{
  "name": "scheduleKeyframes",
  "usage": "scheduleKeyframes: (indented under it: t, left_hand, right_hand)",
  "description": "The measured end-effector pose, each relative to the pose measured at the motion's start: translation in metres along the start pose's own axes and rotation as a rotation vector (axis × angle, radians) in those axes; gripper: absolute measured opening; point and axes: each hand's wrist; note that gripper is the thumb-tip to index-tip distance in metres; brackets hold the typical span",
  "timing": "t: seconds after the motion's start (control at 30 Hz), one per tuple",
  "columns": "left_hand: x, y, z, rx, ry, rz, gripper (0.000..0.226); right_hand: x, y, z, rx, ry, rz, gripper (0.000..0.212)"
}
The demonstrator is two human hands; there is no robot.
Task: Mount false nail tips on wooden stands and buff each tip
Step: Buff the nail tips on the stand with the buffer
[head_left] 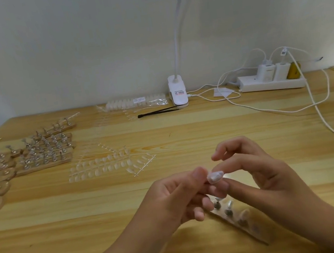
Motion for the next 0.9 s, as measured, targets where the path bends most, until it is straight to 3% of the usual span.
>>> scheduleKeyframes:
  t: [0.27,0.43,0.57,0.73,0.8,0.9]
  left_hand:
    - [-0.001,0.003,-0.002,-0.04,-0.058,-0.029,0.034]
    - [-0.003,0.005,-0.001,-0.02,-0.072,-0.021,0.034]
    - [-0.002,0.003,-0.004,0.053,-0.051,0.007,0.037]
    - [0.003,0.003,-0.01,0.138,-0.045,0.071,0.027]
    - [0.003,0.003,-0.01,0.167,-0.045,0.073,0.03]
    - [0.004,0.003,-0.009,0.207,-0.092,0.07,0.033]
  right_hand:
    - [0.0,0.001,-0.001,0.037,0.077,-0.047,0.015]
    - [-0.001,0.0,0.0,0.019,0.146,-0.09,0.015]
    - [0.003,-0.01,-0.028,-0.142,0.409,-0.169,0.039]
    - [0.023,-0.022,-0.086,-0.222,0.996,0.253,0.053]
    - [0.029,-0.021,-0.091,-0.316,0.994,0.333,0.042]
    - [0.024,-0.021,-0.081,-0.277,0.802,0.309,0.027]
Point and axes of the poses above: each hand's wrist, its own y-axis away from the middle knuckle, its own z-axis out of the palm, x = y × z, and after that the axes turned 5 degrees about -y, right-handed
